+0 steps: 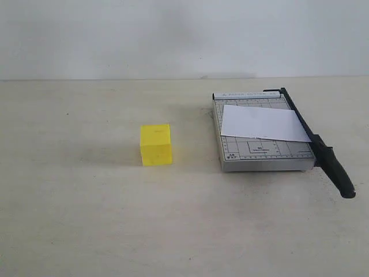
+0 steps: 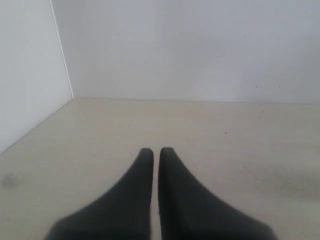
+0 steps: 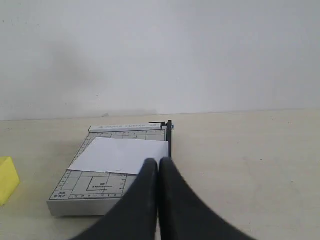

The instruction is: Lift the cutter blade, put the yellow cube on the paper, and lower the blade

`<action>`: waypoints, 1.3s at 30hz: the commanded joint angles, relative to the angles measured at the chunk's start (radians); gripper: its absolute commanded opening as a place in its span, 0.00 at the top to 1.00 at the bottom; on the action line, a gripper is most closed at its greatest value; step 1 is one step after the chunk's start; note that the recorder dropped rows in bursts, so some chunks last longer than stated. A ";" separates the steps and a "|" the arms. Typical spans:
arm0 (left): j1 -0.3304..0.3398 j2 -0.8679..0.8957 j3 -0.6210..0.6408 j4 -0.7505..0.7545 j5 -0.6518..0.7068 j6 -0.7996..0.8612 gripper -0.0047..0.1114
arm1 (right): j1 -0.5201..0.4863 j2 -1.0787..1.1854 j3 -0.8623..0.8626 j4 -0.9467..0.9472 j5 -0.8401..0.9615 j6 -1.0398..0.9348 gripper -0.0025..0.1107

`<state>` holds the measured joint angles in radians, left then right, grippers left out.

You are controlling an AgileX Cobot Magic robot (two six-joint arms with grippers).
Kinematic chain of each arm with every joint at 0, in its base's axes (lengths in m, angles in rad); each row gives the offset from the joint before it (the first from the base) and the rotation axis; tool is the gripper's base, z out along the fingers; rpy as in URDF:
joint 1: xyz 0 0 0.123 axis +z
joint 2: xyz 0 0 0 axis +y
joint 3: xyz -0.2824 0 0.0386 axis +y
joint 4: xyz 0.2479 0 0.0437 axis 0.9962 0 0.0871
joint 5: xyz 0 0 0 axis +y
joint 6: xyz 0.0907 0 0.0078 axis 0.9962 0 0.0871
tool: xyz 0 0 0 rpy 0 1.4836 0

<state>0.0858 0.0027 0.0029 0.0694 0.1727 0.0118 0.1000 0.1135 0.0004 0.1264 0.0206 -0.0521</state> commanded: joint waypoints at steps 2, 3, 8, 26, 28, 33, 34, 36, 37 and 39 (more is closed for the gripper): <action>0.002 -0.003 -0.003 0.002 -0.014 -0.003 0.92 | 0.002 -0.003 0.000 -0.007 -0.046 -0.001 0.98; 0.002 -0.003 -0.003 0.002 -0.014 -0.003 0.92 | 0.002 -0.003 0.000 -0.007 -0.064 -0.001 0.98; 0.002 -0.003 -0.003 0.002 -0.016 -0.003 0.92 | 0.002 -0.003 0.000 0.017 -0.211 0.064 0.98; 0.002 -0.003 -0.003 0.002 -0.016 -0.003 0.92 | 0.002 0.011 -0.113 0.015 0.130 0.441 0.91; 0.002 -0.003 -0.003 0.002 -0.016 -0.003 0.92 | 0.002 0.034 -0.191 0.012 0.282 0.335 0.79; 0.002 -0.003 -0.003 0.002 -0.016 -0.003 0.92 | 0.002 0.196 -0.362 -0.041 0.460 0.305 0.31; 0.002 -0.003 -0.003 0.002 -0.016 -0.003 0.92 | 0.002 0.252 -0.399 -0.070 0.518 0.307 0.32; 0.002 -0.003 -0.003 0.002 -0.016 -0.003 0.92 | 0.002 0.381 -0.461 -0.138 0.647 0.312 0.37; 0.002 -0.003 -0.003 0.002 -0.016 -0.003 0.92 | 0.002 0.450 -0.490 -0.165 0.694 0.312 0.39; 0.002 -0.003 -0.003 0.002 -0.016 -0.003 0.92 | 0.002 0.574 -0.546 -0.187 0.738 0.293 0.39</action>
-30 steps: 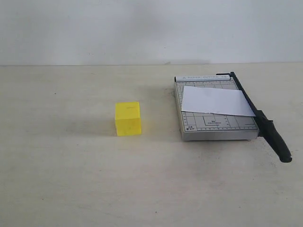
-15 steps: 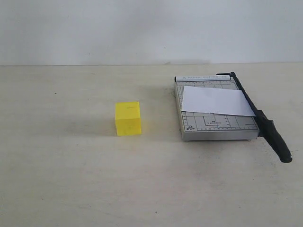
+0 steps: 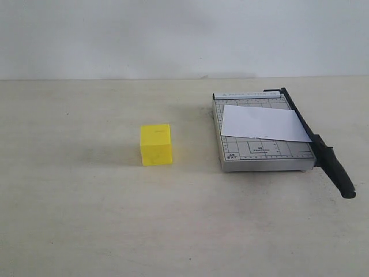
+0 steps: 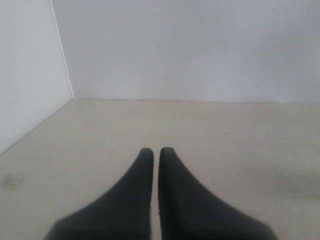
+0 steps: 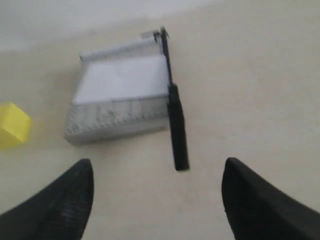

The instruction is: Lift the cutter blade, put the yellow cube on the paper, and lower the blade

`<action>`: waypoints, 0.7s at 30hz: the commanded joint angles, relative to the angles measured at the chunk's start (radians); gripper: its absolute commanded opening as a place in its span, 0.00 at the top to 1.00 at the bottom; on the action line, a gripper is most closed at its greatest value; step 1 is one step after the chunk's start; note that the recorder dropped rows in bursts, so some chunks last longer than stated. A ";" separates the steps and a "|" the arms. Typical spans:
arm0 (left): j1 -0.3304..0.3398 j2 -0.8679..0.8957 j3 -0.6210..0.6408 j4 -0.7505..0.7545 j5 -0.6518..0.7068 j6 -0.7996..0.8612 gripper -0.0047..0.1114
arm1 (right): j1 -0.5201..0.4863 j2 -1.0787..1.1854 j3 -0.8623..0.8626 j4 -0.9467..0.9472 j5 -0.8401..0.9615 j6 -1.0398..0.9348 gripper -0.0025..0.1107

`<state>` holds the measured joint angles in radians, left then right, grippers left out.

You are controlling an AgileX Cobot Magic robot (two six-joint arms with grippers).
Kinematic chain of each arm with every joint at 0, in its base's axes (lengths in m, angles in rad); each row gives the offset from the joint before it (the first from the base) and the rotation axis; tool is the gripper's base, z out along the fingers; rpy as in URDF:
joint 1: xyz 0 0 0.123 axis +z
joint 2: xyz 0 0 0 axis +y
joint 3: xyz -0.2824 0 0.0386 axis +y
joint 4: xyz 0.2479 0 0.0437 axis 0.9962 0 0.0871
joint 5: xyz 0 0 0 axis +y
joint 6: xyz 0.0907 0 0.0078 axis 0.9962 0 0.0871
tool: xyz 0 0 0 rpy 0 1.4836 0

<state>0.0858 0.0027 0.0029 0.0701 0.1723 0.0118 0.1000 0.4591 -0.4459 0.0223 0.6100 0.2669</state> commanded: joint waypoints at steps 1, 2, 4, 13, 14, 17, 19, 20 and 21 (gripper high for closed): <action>0.002 -0.003 -0.003 0.002 -0.015 -0.003 0.92 | 0.002 0.296 -0.127 -0.084 0.155 -0.053 0.39; 0.002 -0.003 -0.003 0.002 -0.015 -0.003 0.92 | 0.002 0.350 -0.148 -0.075 0.155 -0.075 0.39; 0.002 -0.003 -0.003 0.002 -0.015 -0.003 0.92 | 0.002 0.481 -0.207 -0.035 0.156 -0.150 0.39; 0.002 -0.003 -0.003 0.002 -0.015 -0.003 0.92 | 0.002 0.907 -0.387 0.046 0.183 -0.337 0.39; 0.002 -0.003 -0.003 0.002 -0.015 -0.003 0.92 | 0.002 0.932 -0.393 0.046 0.178 -0.341 0.39; 0.002 -0.003 -0.003 0.002 -0.015 -0.003 0.92 | 0.002 1.012 -0.404 0.044 0.159 -0.358 0.39; 0.002 -0.003 -0.003 0.002 -0.015 -0.003 0.92 | 0.002 1.054 -0.404 0.043 0.133 -0.363 0.39; 0.002 -0.003 -0.003 0.002 -0.015 -0.003 0.92 | 0.002 1.073 -0.404 0.043 0.116 -0.363 0.39; 0.002 -0.003 -0.003 0.002 -0.015 -0.003 0.92 | 0.002 1.087 -0.404 0.043 0.102 -0.367 0.39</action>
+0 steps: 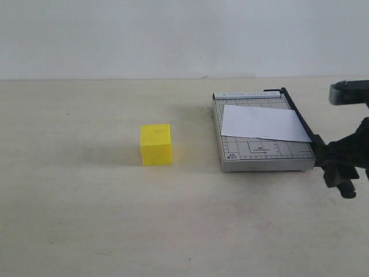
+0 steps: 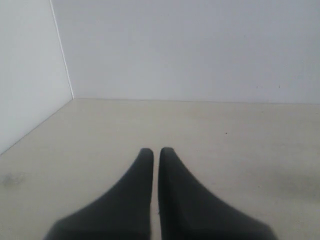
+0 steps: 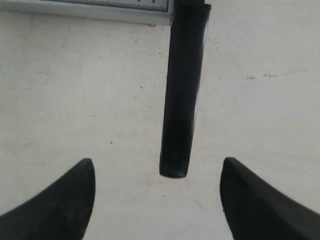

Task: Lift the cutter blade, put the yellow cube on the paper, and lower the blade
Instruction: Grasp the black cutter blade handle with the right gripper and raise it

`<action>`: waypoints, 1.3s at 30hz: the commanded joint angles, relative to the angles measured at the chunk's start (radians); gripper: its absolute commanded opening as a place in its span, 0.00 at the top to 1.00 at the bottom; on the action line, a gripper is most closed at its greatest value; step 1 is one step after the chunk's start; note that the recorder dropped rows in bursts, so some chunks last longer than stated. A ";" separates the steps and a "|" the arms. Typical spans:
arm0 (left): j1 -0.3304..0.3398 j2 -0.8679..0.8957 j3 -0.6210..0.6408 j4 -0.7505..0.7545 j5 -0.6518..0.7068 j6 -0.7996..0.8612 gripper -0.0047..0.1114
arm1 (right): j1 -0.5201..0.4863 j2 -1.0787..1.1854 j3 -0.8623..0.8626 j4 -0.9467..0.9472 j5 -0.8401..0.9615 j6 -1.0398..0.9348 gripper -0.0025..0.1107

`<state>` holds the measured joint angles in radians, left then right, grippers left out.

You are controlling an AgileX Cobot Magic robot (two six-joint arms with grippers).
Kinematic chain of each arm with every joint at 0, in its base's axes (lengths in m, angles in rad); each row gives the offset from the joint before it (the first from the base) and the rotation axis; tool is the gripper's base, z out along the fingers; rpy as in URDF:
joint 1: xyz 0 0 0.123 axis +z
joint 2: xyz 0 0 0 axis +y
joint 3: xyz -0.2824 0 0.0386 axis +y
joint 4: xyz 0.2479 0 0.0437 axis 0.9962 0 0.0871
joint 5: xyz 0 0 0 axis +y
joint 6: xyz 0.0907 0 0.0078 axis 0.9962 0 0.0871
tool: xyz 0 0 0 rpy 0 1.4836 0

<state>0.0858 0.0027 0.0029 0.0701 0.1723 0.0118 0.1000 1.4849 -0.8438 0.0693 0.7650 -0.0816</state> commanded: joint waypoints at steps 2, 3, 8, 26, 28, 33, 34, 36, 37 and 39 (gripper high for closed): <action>0.002 -0.003 -0.003 0.002 -0.015 -0.003 0.92 | 0.002 0.091 -0.006 -0.004 -0.087 -0.030 0.39; 0.002 -0.003 -0.003 0.002 -0.015 -0.003 0.92 | 0.002 0.101 -0.006 -0.004 -0.097 -0.030 0.39; 0.002 -0.003 -0.003 0.002 -0.015 -0.003 0.92 | 0.002 0.161 -0.006 -0.004 -0.154 -0.032 0.39; 0.002 -0.003 -0.003 0.002 -0.015 -0.003 0.92 | 0.002 0.200 -0.006 -0.034 -0.233 -0.033 0.89; 0.002 -0.003 -0.003 0.002 -0.015 -0.003 0.92 | 0.002 0.187 -0.006 -0.036 -0.243 -0.036 0.93; 0.002 -0.003 -0.003 0.002 -0.015 -0.003 0.92 | 0.002 0.109 -0.006 -0.036 -0.307 -0.036 0.93; 0.002 -0.003 -0.003 0.002 -0.015 -0.003 0.92 | 0.002 0.065 -0.006 -0.036 -0.335 -0.036 0.93; 0.002 -0.003 -0.003 0.002 -0.015 -0.003 0.92 | 0.002 0.000 -0.006 -0.036 -0.373 -0.036 0.93; 0.002 -0.003 -0.003 0.002 -0.015 -0.003 0.92 | 0.002 -0.023 -0.006 -0.036 -0.380 -0.036 0.93; 0.002 -0.003 -0.003 0.002 -0.015 -0.003 0.92 | 0.002 -0.081 -0.006 -0.036 -0.417 -0.036 0.93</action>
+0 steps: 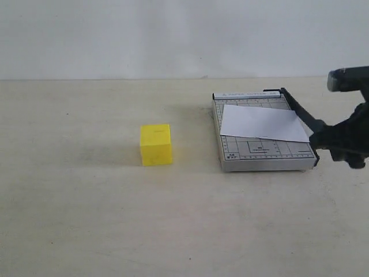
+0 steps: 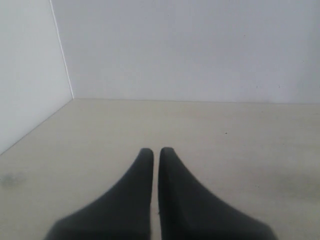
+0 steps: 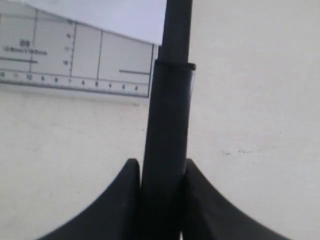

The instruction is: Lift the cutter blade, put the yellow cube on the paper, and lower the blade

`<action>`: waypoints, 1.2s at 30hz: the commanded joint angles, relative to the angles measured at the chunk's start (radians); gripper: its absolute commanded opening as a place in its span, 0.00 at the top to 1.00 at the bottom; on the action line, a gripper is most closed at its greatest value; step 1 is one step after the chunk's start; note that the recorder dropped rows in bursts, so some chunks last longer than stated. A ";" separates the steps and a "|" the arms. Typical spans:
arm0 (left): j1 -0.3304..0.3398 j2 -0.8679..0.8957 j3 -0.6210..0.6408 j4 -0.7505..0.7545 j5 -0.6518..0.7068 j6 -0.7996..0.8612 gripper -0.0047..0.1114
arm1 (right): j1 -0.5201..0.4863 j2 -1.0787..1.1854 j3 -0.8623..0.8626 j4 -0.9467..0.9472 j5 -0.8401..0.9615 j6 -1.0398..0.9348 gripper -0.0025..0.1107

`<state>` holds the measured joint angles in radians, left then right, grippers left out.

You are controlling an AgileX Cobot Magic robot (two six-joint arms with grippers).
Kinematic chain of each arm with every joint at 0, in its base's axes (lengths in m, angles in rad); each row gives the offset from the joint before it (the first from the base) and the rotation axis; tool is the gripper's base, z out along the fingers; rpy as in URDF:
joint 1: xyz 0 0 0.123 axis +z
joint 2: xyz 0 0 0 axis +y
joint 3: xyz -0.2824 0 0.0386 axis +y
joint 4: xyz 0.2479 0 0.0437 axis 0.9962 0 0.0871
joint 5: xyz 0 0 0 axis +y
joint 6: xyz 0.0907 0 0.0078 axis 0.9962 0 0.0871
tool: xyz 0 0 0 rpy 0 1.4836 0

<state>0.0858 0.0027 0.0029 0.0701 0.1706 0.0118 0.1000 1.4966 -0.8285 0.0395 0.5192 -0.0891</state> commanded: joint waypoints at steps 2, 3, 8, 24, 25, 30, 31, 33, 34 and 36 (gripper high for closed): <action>0.002 -0.003 -0.003 0.002 -0.014 -0.003 0.92 | 0.002 -0.138 -0.022 -0.006 -0.200 -0.029 0.93; 0.002 -0.003 -0.003 0.002 -0.014 -0.003 0.92 | 0.002 -0.158 -0.022 -0.006 -0.207 -0.029 0.93; 0.002 -0.003 -0.003 0.002 -0.014 -0.003 0.92 | 0.002 -0.164 -0.022 -0.001 -0.194 -0.034 0.41; 0.002 -0.003 -0.003 0.002 -0.014 -0.003 0.92 | 0.002 -0.918 0.348 0.328 -0.357 -0.220 0.52; 0.002 -0.003 -0.003 0.002 -0.014 -0.003 0.92 | 0.002 -1.005 0.394 0.356 -0.353 -0.206 0.52; 0.002 -0.003 -0.003 0.002 -0.014 -0.003 0.92 | 0.002 -1.363 0.538 0.395 -0.267 -0.120 0.52; 0.002 -0.003 -0.003 0.002 -0.014 -0.003 0.92 | 0.002 -1.425 0.554 0.395 -0.236 -0.123 0.52; 0.002 -0.003 -0.003 0.002 -0.014 -0.003 0.92 | 0.002 -1.497 0.582 0.393 -0.181 -0.123 0.52; 0.002 -0.003 -0.003 0.002 -0.014 -0.003 0.92 | 0.002 -1.497 0.593 0.398 -0.196 -0.113 0.53; 0.002 -0.003 -0.003 0.002 -0.011 -0.003 0.92 | 0.002 -1.497 0.596 0.398 -0.193 -0.093 0.60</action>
<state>0.0858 0.0027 0.0029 0.0701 0.1650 0.0118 0.1000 0.0142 -0.2484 0.4323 0.3107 -0.2053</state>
